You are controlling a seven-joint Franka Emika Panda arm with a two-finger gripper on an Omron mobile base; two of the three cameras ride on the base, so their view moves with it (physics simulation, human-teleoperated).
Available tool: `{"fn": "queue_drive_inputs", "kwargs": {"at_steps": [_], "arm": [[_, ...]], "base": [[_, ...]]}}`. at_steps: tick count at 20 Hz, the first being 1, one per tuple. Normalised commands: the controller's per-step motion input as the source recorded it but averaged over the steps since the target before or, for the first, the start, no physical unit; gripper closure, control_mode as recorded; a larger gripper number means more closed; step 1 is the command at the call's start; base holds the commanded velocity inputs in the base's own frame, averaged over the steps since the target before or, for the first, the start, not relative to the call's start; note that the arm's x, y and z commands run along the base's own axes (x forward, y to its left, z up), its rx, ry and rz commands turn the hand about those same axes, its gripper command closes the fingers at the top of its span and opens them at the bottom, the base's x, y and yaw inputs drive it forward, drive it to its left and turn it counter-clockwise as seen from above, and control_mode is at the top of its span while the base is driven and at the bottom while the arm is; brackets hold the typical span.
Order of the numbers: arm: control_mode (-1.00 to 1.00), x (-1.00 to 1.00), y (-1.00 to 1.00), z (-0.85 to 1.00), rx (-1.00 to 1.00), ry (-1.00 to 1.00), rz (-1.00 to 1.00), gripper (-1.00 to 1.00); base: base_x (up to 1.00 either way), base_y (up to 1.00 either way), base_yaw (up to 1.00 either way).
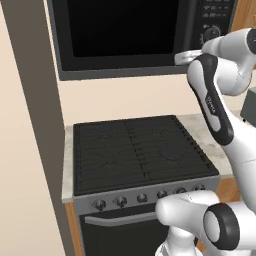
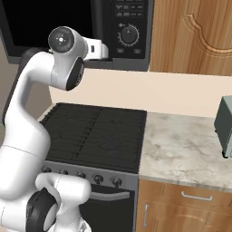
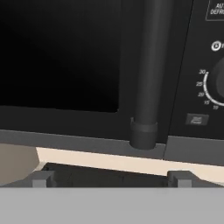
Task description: Retrieve the reheated potato from the microwave, then place the potato, cheese, and condiment on the cutting board.
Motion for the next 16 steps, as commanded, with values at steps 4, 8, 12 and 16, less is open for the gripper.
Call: {"fn": "queue_drive_inputs", "kwargs": {"at_steps": [4, 8, 12, 16], "arm": [[-1.00, 0.21, -0.06, 0.11, 0.00, -0.05, 0.01, -1.00], [-1.00, 0.33, -0.04, 0.11, 0.00, 0.00, 0.00, -1.00], [-1.00, 0.39, -0.05, 0.10, 0.00, 0.00, 0.00, -1.00], [-1.00, 0.33, -0.11, 0.16, 0.00, 0.00, 0.00, -1.00]], "base": [[0.00, 0.00, 0.00], [0.00, 0.00, 0.00], [0.00, 0.00, 0.00], [0.00, 0.00, 0.00]]}}
